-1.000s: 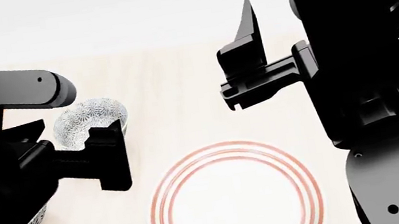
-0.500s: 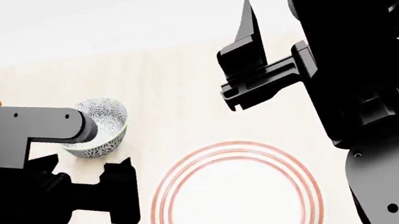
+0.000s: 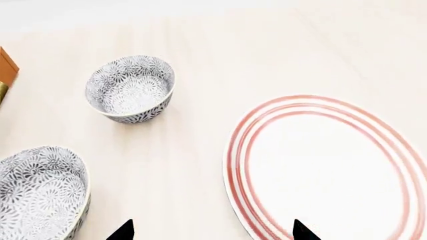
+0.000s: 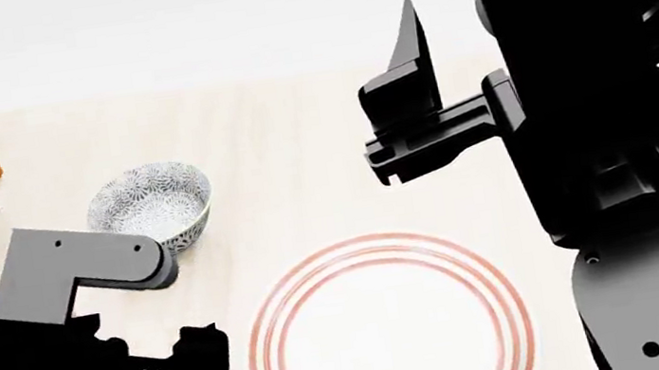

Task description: Put the bowl at the front on the plate.

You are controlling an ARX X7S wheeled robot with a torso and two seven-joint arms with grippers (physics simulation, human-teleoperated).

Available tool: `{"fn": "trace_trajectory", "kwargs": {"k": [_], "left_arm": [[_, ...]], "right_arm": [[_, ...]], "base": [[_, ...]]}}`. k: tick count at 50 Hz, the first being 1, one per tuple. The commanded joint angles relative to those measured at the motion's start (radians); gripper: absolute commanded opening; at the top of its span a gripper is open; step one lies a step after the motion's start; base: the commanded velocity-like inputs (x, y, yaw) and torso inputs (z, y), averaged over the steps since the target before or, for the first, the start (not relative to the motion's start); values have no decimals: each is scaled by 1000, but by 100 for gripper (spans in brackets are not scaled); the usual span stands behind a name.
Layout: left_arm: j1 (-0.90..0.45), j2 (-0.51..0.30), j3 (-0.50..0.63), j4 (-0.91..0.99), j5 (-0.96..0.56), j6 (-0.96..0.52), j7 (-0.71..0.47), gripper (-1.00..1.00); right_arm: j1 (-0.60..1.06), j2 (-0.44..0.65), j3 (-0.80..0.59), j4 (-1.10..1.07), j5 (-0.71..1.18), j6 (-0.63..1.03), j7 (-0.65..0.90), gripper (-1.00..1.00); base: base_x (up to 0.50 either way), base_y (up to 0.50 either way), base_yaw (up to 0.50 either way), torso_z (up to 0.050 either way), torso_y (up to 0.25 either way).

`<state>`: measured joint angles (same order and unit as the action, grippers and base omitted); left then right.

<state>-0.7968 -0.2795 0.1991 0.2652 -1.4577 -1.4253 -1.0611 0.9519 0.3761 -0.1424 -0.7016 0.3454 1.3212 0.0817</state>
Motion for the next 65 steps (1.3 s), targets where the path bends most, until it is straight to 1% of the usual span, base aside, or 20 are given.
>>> {"fn": "trace_trajectory", "kwargs": {"k": [1,10,12,14,20,21,24,25,31,34,40,50,55,56,65], "left_arm": [[31,-20,18,-18,-46,-5,-31,100],[41,-31,29,-40,-104,-10,-86,100],[40,-29,26,-66,-160,-13,-137,100],[43,-31,31,-69,-190,-17,-154,100],[52,-42,49,-67,-195,-13,-154,100],[58,-43,56,-80,-217,-17,-167,100],[74,-47,69,-69,-212,-16,-164,100],[73,-49,72,-81,-244,-16,-183,100],[87,-58,92,-82,-249,-11,-188,100],[88,-70,98,-78,-306,-5,-233,100],[89,-88,122,-80,-377,6,-286,100],[111,-111,149,-80,-378,15,-291,100],[124,-120,158,-91,-364,20,-279,100],[140,-120,157,-88,-327,21,-249,100],[141,-134,174,-103,-356,34,-265,100]], "right_arm": [[-1,1,-1,-1,3,-6,3,100],[-3,4,4,-11,7,0,8,100],[-5,4,5,-11,8,-3,9,100],[-7,3,5,-9,7,-6,10,100],[-7,4,7,-14,9,-4,12,100],[-9,5,5,-14,9,-10,11,100],[-6,6,3,-15,11,-6,11,100],[-5,6,3,-17,11,-5,11,100],[-10,9,3,-17,12,-10,11,100],[-5,10,6,-25,16,2,13,100],[-9,11,6,-27,14,-15,16,100],[-6,15,8,-33,20,-9,17,100],[-11,17,16,-42,23,-6,20,100],[-16,18,18,-43,23,-8,21,100],[-12,24,12,-47,25,1,26,100]], "base": [[0,0,0,0,0],[0,0,0,0,0],[0,0,0,0,0],[0,0,0,0,0],[0,0,0,0,0],[0,0,0,0,0],[0,0,0,0,0],[0,0,0,0,0],[0,0,0,0,0],[0,0,0,0,0],[0,0,0,0,0],[0,0,0,0,0],[0,0,0,0,0],[0,0,0,0,0],[0,0,0,0,0]]}}
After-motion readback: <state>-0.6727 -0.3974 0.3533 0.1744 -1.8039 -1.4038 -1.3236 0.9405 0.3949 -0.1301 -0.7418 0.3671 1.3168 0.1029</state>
